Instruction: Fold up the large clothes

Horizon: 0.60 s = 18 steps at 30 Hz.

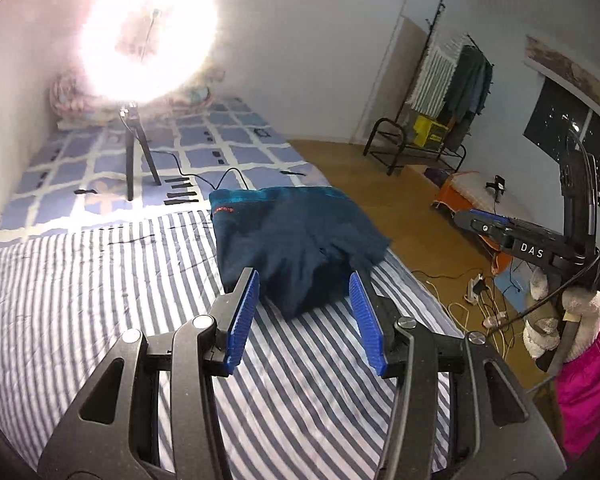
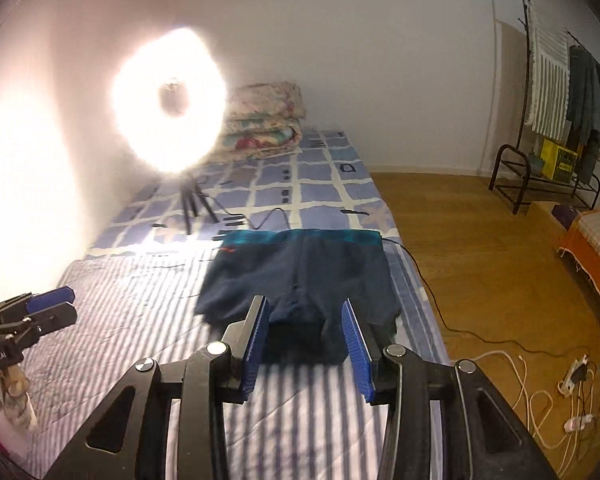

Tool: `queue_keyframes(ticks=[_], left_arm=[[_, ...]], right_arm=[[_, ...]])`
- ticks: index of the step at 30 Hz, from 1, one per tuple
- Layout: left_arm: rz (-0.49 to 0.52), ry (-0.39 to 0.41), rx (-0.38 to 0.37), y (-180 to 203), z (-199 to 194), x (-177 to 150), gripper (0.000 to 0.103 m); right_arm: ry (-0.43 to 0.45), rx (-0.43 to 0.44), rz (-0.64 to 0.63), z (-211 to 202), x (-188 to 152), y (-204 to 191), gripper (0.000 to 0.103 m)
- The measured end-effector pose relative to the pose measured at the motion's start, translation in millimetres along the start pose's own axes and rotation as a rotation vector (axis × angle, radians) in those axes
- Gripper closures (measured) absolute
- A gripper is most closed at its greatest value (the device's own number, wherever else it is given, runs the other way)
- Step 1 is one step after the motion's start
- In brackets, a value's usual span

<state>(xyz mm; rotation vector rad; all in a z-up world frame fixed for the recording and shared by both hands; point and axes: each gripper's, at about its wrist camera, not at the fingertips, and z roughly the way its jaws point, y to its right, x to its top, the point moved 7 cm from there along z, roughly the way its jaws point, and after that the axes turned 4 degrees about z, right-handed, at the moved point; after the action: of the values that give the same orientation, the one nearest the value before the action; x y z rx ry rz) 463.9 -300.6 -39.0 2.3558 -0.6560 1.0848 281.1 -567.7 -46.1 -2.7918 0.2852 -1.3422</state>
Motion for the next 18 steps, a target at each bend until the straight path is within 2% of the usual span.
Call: queue_keyframes(ticks=[5, 10, 18], left_arm=[[0.059, 0.035, 0.029, 30.7, -55.8, -20.1, 0.053], [0.084, 0.047, 0.039, 51.7, -98.1, -49.0, 0.053], [0.123, 0.063, 0.038, 71.7, -126.7, -87.8, 0.053]], right_arm=[[0.036, -0.018, -0.022, -58.7, -34.5, -22.0, 0.063], [0.054, -0.010, 0.005, -95.4, -66.2, -31.8, 0.063], [0.087, -0.024, 0.002, -121.6, -104.0, -42.5, 0.063]])
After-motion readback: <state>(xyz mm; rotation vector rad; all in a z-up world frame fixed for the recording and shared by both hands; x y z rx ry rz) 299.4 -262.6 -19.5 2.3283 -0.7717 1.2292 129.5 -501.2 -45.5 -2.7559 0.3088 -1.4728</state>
